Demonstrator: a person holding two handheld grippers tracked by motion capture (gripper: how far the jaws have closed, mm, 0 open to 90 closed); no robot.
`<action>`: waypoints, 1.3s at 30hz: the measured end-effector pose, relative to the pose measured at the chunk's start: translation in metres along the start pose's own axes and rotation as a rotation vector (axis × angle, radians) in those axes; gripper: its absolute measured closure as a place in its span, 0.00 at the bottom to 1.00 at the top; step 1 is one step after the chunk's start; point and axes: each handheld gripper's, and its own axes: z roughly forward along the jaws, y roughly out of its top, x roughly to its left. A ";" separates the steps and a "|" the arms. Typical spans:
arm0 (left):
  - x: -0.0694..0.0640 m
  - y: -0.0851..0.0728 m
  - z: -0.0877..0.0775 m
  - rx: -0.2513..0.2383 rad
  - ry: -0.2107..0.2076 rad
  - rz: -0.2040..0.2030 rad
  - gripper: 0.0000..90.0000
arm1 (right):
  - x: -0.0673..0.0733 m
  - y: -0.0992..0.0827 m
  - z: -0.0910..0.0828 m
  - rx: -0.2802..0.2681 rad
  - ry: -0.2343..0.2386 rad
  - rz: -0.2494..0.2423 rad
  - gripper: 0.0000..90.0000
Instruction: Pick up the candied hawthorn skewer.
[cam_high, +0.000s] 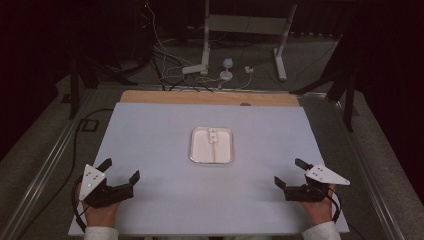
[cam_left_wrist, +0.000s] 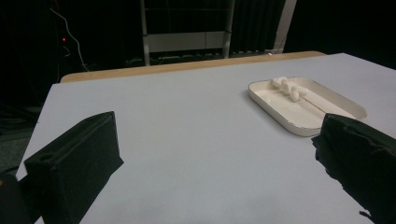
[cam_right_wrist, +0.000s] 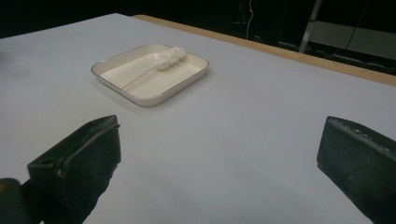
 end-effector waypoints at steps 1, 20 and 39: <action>0.000 0.000 0.000 0.000 0.000 0.000 0.01 | 0.000 0.000 -0.001 0.002 0.000 0.004 0.00; -0.016 0.024 0.011 0.026 0.000 0.021 0.01 | 0.000 -0.001 -0.006 -0.002 -0.014 0.027 0.00; -0.050 0.059 0.084 0.075 -0.071 0.023 0.01 | 0.000 -0.003 -0.007 0.006 -0.041 0.020 0.00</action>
